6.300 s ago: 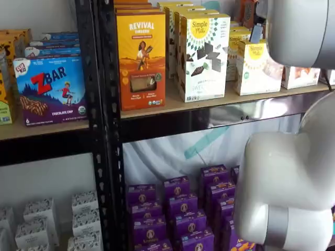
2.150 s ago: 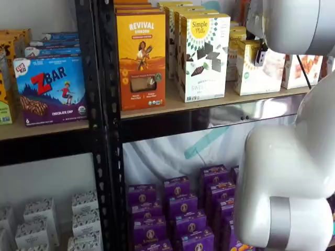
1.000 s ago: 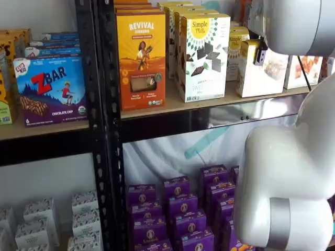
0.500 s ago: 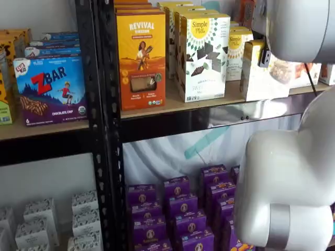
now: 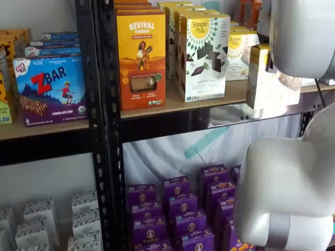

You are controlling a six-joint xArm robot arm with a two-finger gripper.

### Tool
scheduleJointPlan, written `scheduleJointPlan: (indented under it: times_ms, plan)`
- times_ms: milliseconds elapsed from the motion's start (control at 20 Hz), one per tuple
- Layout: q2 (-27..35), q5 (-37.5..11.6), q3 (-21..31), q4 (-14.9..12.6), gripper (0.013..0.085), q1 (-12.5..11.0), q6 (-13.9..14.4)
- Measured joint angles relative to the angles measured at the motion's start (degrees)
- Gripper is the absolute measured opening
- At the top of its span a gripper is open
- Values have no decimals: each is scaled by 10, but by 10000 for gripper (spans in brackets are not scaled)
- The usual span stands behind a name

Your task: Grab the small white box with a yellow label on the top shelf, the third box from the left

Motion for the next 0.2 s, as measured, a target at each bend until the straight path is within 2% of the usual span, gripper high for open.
scheduleJointPlan:
  times_ms: [200]
  plan:
    - [-23,3,22,0,330,-5,-5]
